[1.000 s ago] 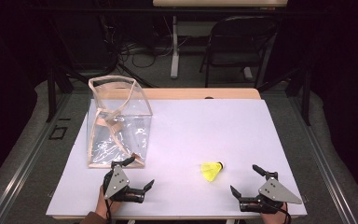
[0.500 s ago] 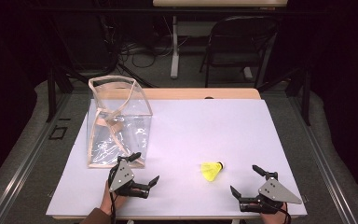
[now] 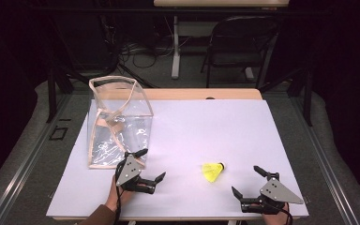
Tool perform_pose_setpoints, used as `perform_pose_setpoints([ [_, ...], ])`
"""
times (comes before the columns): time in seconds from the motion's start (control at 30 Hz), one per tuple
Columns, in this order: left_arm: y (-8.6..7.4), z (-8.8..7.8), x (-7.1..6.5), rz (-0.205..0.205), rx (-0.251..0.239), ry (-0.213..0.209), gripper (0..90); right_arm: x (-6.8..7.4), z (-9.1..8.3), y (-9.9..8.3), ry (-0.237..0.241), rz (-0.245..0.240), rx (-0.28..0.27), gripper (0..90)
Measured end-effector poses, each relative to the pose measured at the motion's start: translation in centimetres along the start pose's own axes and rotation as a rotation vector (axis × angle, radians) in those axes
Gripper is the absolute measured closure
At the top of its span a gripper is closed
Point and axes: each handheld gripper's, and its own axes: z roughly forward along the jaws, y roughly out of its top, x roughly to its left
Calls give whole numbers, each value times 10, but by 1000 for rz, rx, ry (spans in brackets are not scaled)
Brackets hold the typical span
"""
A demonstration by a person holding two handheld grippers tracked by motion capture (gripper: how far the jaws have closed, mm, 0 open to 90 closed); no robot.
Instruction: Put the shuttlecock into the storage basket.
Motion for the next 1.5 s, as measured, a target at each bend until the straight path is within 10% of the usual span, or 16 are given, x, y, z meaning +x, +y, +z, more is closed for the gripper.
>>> perform_pose_setpoints([
  [1.5,27,58,-4,26,75,-142,0,0,1,0,10,3,17,1],
])
